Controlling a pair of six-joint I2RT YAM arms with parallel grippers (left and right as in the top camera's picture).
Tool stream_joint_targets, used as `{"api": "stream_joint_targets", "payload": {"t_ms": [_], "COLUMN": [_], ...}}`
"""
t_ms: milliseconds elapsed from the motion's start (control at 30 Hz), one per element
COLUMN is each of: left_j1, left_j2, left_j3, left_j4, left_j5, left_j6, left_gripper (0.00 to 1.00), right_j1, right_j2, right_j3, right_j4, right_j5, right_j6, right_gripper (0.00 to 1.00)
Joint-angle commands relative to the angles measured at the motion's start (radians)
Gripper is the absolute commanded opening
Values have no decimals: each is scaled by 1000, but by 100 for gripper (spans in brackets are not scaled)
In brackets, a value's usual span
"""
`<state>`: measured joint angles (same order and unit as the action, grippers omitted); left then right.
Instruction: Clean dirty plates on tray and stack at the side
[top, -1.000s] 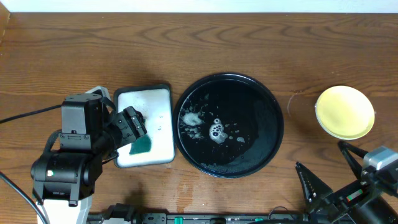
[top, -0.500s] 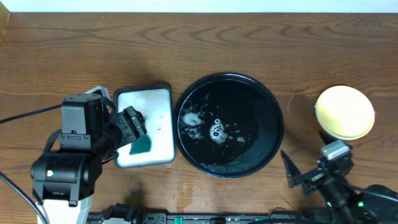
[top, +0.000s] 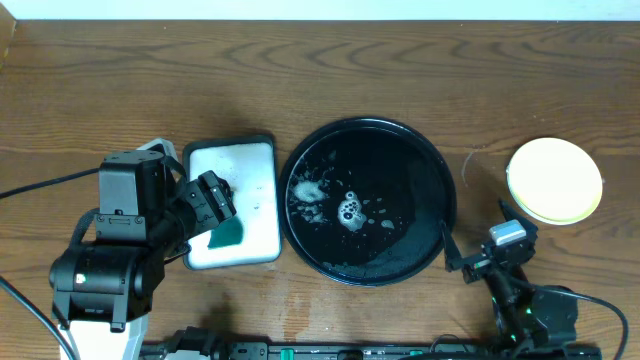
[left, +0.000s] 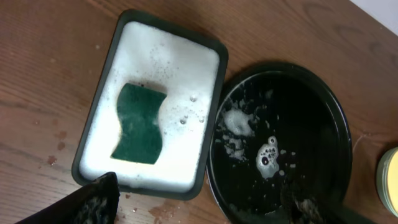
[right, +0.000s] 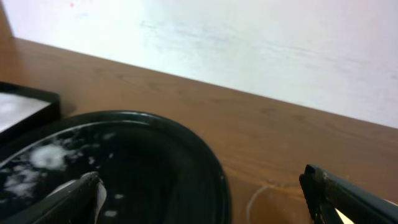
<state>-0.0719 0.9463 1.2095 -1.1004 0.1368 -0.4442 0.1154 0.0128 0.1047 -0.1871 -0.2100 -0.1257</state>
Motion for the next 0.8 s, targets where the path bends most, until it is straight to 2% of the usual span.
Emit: {"api": "stream_joint_targets", "payload": {"t_ms": [0, 33, 133, 300, 767], "left_j1": [4, 4, 4, 4, 4], "left_j2": [0, 0, 0, 0, 0], "left_j3": [19, 19, 19, 19, 19], "left_j4": [-3, -3, -3, -3, -3], "left_j5": [9, 9, 9, 9, 9], "left_j6": [6, 6, 6, 6, 6], "left_gripper": [83, 84, 83, 83, 83], "right_j1": [-5, -5, -5, -5, -5], "right_j2": [-8, -8, -8, -6, -4], "right_j3": [-77, -100, -100, -99, -99], "right_j4": [114, 166, 177, 129, 130], "right_j5": [18, 18, 24, 23, 22], "right_j6": [-5, -2, -5, -3, -3], "right_gripper": [99, 99, 99, 99, 99]}}
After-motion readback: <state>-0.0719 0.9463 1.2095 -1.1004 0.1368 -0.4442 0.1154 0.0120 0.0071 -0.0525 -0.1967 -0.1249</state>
